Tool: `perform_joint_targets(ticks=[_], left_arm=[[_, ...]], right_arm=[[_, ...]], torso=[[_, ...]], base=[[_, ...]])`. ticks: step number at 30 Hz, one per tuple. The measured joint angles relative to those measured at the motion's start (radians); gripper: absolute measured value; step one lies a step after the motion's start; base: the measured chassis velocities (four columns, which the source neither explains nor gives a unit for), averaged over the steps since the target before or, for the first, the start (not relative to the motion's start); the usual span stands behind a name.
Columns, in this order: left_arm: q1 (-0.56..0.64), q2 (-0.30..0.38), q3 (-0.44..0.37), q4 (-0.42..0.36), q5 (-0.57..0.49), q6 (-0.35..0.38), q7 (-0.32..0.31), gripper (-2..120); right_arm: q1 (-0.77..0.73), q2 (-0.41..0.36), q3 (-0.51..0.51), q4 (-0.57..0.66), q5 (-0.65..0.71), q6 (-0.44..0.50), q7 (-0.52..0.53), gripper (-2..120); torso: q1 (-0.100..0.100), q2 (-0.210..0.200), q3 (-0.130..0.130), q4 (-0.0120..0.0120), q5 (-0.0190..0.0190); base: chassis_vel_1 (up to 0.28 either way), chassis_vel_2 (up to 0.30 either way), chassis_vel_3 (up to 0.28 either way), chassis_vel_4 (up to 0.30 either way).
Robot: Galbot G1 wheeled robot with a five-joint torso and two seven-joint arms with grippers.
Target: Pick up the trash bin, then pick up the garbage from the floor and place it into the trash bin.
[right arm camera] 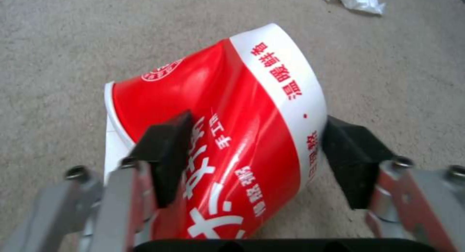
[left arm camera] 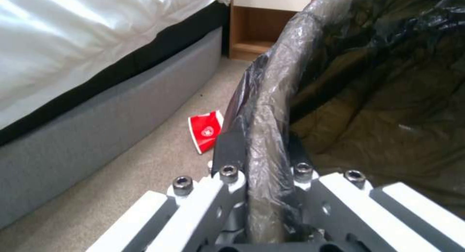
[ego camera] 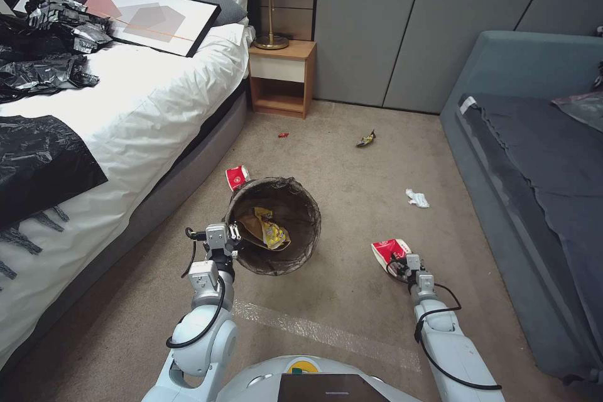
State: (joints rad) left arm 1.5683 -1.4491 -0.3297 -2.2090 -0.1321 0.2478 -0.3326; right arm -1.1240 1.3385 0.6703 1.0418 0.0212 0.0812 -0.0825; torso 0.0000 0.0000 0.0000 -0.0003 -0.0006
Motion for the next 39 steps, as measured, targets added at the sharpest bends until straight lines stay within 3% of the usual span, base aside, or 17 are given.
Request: perform_joint_targets(ticks=[5, 7, 9, 26, 34, 39], left_arm=[[-0.001, 0.000, 0.001, 0.002, 0.000, 0.000, 0.000, 3], [-0.001, 0.000, 0.001, 0.002, 0.000, 0.000, 0.000, 3], [-0.001, 0.000, 0.002, 0.004, 0.001, 0.000, 0.000, 3], [-0.002, 0.001, 0.002, 0.005, 0.000, 0.000, 0.000, 3], [-0.002, 0.001, 0.003, 0.003, 0.000, 0.000, 0.000, 3], [-0.003, 0.000, 0.002, 0.003, 0.000, -0.001, 0.000, 3]], right_arm=[[0.001, -0.001, 0.000, -0.010, 0.000, 0.016, 0.001, 44], [0.001, -0.001, 0.000, -0.010, 0.000, 0.016, 0.001, 44], [-0.001, 0.000, 0.001, -0.009, -0.001, 0.019, 0.001, 33], [-0.004, 0.002, -0.001, -0.004, -0.001, 0.025, 0.004, 32], [-0.010, 0.002, 0.000, 0.006, -0.001, 0.034, 0.008, 26], [-0.046, 0.010, 0.002, 0.085, 0.013, 0.043, 0.030, 26]], torso=[[0.000, 0.000, 0.000, 0.0003, 0.0006], [0.000, 0.000, 0.000, 0.0003, 0.0006], [0.000, 0.000, 0.000, 0.0003, 0.0006], [0.000, 0.000, 0.000, 0.0003, 0.0007], [0.000, 0.000, 0.000, 0.0004, 0.0007], [0.000, 0.000, 0.000, 0.0005, 0.0011]], base=[[0.000, 0.000, 0.000, 0.000], [0.000, 0.000, 0.000, 0.000], [0.000, 0.000, 0.000, 0.000], [0.000, 0.000, 0.000, 0.000], [0.000, 0.000, 0.000, 0.000], [0.000, 0.000, 0.000, 0.000]])
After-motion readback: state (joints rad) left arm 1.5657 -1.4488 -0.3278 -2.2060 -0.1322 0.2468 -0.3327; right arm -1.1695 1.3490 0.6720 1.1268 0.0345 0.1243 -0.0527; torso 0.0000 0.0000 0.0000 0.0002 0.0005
